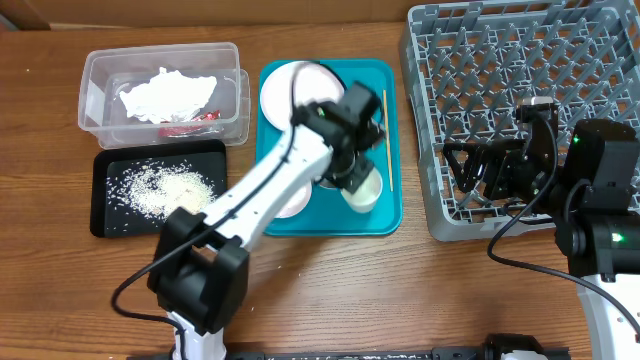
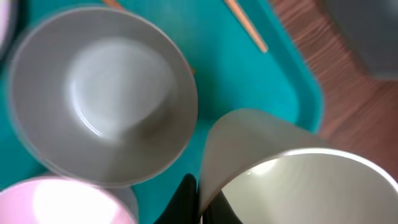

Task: Sort waste into correct bins and load items into the dishwasher
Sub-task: 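Grasp the white cup with the left gripper and lift it, then hand the white cup from the left gripper to the right gripper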

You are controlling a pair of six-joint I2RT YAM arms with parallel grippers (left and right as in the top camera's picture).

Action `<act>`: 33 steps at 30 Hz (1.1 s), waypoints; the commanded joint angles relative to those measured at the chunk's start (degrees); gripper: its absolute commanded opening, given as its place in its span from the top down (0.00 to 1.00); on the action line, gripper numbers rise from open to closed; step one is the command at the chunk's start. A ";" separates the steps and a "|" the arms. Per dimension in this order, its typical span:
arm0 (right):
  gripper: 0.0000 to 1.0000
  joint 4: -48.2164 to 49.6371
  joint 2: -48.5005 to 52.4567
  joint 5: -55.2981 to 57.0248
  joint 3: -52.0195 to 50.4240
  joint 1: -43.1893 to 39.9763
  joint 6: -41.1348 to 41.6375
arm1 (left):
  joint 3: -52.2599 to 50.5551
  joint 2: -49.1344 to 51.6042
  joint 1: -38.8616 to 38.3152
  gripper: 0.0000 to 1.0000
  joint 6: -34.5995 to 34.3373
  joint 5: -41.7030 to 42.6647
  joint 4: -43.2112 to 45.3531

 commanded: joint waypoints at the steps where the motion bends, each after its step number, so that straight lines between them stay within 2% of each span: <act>1: 0.00 0.28 0.72 0.11 1.22 -0.07 2.86 | 9.03 -0.22 5.84 0.96 -2.58 14.67 -4.52; 4: 0.00 1.25 2.95 -1.68 0.90 -0.07 5.88 | 11.15 -0.22 11.54 0.96 -0.46 31.56 -5.81; 8: 0.00 5.49 7.87 -15.58 0.72 -0.07 5.55 | 10.99 0.09 18.49 0.96 4.94 52.22 -8.20; 11: 0.00 12.00 11.93 -28.72 0.72 0.17 5.49 | 10.99 0.17 21.88 0.96 9.01 62.49 -11.56; 15: 0.02 21.03 16.37 -40.02 0.72 2.75 5.99 | 10.99 0.17 23.37 0.96 9.84 69.55 -13.07; 18: 0.04 26.97 18.71 -40.68 0.72 6.19 8.68 | 10.99 0.17 23.21 0.96 10.36 72.87 -13.07; 24: 0.09 37.64 20.48 -40.68 0.72 12.02 13.68 | 10.99 0.17 22.75 0.96 10.56 73.26 -12.85; 26: 0.12 39.08 20.48 -40.65 0.72 12.98 13.88 | 10.99 0.17 22.75 0.96 10.56 73.26 -12.85; 31: 0.30 41.53 20.48 -40.63 0.72 13.94 15.26 | 10.99 0.17 22.69 0.96 10.62 73.29 -12.85; 33: 0.34 41.88 20.48 -40.63 0.72 13.94 15.45 | 10.99 0.17 22.53 0.96 10.60 73.31 -12.79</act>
